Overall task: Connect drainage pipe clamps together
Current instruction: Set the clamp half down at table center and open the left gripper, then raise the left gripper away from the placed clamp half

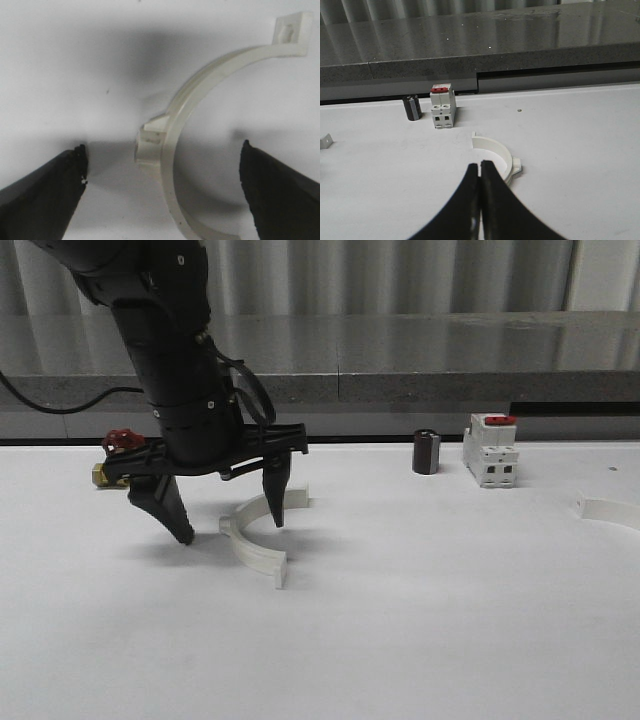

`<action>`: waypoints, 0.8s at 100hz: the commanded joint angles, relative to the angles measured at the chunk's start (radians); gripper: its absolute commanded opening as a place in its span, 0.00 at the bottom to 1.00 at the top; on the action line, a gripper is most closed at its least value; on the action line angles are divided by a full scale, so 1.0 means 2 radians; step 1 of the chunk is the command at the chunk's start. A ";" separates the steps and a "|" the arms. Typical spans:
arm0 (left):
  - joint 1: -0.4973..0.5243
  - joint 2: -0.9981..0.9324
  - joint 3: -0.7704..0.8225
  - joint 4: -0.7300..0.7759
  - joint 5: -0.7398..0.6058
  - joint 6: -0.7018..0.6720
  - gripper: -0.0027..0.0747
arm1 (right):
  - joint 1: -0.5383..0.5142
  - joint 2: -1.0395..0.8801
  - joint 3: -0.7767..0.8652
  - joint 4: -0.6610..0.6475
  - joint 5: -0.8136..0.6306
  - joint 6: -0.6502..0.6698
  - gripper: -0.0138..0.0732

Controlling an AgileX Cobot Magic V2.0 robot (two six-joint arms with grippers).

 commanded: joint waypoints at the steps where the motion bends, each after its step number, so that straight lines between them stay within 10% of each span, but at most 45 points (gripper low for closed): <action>1: -0.002 -0.051 -0.012 0.002 -0.001 0.015 0.84 | -0.002 -0.007 -0.007 -0.002 -0.041 -0.005 0.08; 80: 0.122 -0.357 0.197 0.065 -0.052 0.129 0.84 | -0.002 -0.007 -0.007 -0.002 -0.041 -0.005 0.08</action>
